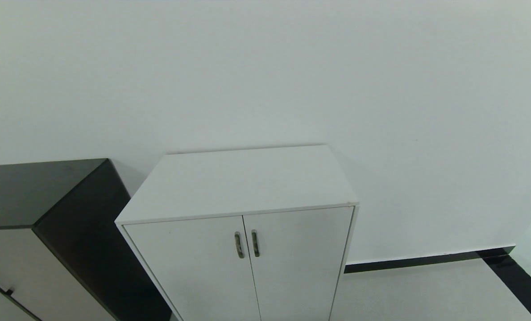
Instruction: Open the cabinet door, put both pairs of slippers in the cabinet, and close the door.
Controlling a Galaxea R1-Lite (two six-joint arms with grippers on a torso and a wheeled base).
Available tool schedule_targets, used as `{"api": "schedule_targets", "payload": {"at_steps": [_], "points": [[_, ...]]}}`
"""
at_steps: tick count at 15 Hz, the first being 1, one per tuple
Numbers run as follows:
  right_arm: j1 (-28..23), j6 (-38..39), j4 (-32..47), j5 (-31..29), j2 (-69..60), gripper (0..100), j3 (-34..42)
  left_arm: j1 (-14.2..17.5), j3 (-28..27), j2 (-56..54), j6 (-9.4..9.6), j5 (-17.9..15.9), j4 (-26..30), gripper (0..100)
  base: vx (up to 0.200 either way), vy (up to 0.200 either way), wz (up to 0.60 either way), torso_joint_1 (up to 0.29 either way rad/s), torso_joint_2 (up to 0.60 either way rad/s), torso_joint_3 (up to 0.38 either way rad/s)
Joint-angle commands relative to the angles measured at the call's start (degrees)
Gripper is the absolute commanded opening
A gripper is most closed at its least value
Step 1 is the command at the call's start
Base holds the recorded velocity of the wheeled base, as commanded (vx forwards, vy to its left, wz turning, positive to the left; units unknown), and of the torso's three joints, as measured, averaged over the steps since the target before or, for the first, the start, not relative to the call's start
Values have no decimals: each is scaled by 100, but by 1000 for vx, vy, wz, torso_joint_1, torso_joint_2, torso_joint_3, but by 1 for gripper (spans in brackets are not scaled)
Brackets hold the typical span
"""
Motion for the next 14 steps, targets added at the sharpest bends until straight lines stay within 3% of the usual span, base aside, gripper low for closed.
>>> {"api": "schedule_targets", "payload": {"at_steps": [1, 3, 6, 8, 14], "points": [[-360, -13, 4, -11, 120, 0, -8, 1, 0, -1, -10, 0, -1, 0, 0, 0, 0, 0, 0, 0], [-765, -13, 4, -2, 366, 0, -8, 1, 0, -1, -10, 9, -1, 0, 0, 0, 0, 0, 0, 0], [-984, -4, 4, -11, 50, 0, -8, 1, 0, -1, -10, 9, -1, 0, 0, 0, 0, 0, 0, 0], [-1547, -83, 4, -2, -310, 0, -8, 1, 0, -1, -10, 9, -1, 0, 0, 0, 0, 0, 0, 0], [-1424, -48, 4, 341, -486, 0, 1, 1, 0, -1, -1, 9, -1, 0, 0, 0, 0, 0, 0, 0]]}}
